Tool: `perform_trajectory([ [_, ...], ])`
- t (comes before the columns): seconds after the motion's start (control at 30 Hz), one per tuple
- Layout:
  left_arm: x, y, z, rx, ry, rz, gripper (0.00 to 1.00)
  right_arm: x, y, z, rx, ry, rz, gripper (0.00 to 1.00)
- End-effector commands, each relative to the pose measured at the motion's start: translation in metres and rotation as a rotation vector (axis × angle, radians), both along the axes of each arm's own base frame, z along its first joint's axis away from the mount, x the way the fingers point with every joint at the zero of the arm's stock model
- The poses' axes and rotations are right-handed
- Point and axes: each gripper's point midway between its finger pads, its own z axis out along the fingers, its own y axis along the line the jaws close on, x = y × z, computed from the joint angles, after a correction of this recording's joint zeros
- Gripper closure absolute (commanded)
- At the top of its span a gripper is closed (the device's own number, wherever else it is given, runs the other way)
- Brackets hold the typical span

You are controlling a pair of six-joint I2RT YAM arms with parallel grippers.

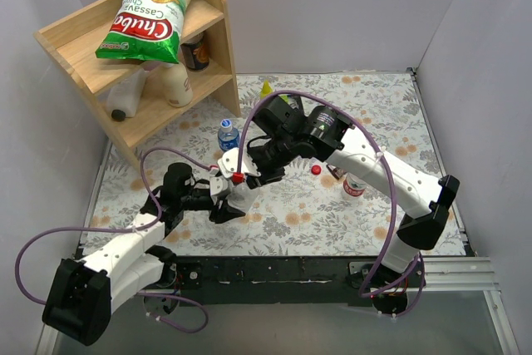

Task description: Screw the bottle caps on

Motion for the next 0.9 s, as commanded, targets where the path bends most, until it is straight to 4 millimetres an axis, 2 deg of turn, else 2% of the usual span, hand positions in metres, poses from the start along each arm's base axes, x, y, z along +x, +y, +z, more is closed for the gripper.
perform_trajectory([
  [0.0, -0.001, -0.001, 0.013, -0.033, -0.075, -0.002, 1.00, 0.002, -0.015, 0.005, -0.026, -0.053, 0.005, 0.78],
  [0.43, -0.004, -0.002, 0.015, -0.050, -0.140, -0.018, 1.00, 0.011, -0.018, -0.001, -0.032, -0.026, -0.053, 0.78],
  [0.63, 0.009, -0.001, 0.033, -0.119, -0.240, 0.071, 1.00, 0.017, -0.012, 0.005, 0.023, 0.117, -0.164, 0.78],
  [0.87, 0.021, -0.005, 0.054, -0.174, -0.266, 0.107, 1.00, 0.014, -0.006, 0.005, 0.044, 0.168, -0.185, 0.77],
])
